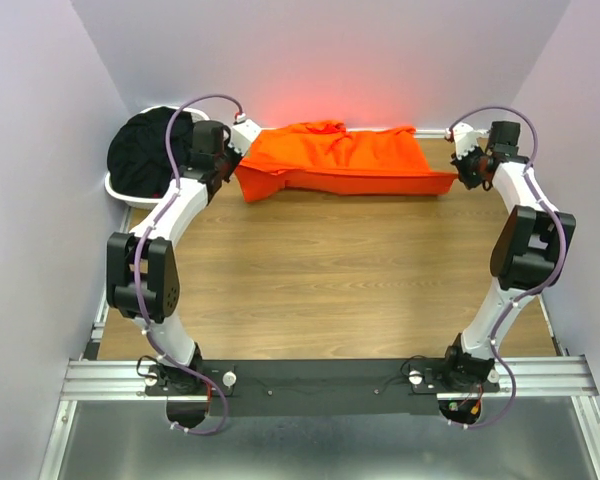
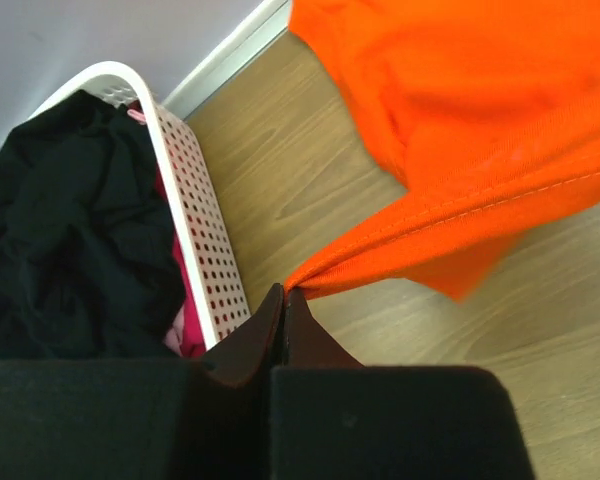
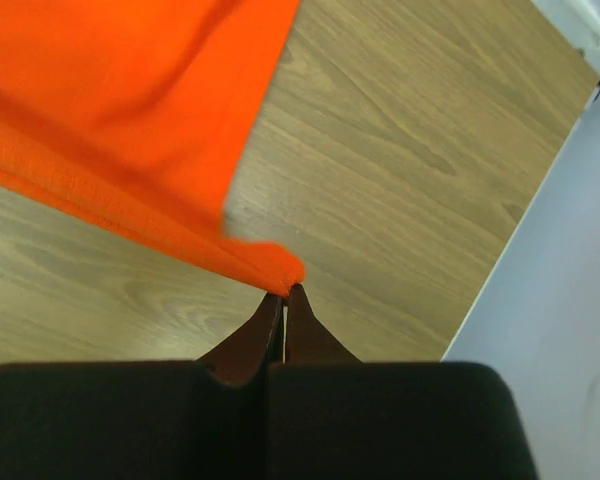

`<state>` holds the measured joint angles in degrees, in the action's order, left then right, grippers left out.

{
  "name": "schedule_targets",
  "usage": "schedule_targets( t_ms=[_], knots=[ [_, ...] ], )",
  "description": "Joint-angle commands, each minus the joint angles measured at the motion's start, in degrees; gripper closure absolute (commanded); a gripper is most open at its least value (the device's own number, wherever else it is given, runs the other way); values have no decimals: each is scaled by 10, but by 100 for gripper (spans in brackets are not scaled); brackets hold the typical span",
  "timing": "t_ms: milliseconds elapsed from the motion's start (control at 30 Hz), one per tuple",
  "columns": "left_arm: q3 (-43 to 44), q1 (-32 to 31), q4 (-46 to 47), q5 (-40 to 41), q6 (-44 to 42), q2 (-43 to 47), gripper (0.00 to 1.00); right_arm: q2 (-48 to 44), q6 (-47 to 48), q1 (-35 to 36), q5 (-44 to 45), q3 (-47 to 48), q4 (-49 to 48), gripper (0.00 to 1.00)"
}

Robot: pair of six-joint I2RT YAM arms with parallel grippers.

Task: Fold and stack the t-shirts
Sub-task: Flatten the tshirt out

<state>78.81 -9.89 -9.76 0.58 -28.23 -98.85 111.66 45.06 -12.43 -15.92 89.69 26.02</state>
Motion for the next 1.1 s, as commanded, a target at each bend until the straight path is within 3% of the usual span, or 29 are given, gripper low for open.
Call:
schedule_targets(
  t_ms=[0,167,267,533,767,833,867,933,967,1067],
  knots=[
    [41,28,-24,10,-38,20,100,-4,42,-11,9,30,15,100],
    [82,50,-96,-32,-70,33,100,-17,73,-13,10,57,82,100],
    [84,52,-185,-84,-147,69,100,-65,122,-23,12,31,137,100],
    [-174,44,-321,-110,-363,263,100,-221,285,-38,60,-236,175,99],
    [-327,-28,-362,-81,-418,351,95,-274,363,-38,102,-377,191,97],
    [-344,-68,-370,-76,-411,362,87,-280,376,-38,107,-393,199,87],
    [-345,-79,-373,-77,-407,363,81,-286,379,-38,107,-396,204,65],
    [-343,-95,-391,-85,-399,364,75,-292,386,-38,108,-397,223,40],
    [-342,-105,-398,-88,-396,364,69,-300,389,-38,113,-396,229,8],
    [-338,-119,-426,-91,-401,370,59,-319,398,-39,115,-387,243,4]
  ],
)
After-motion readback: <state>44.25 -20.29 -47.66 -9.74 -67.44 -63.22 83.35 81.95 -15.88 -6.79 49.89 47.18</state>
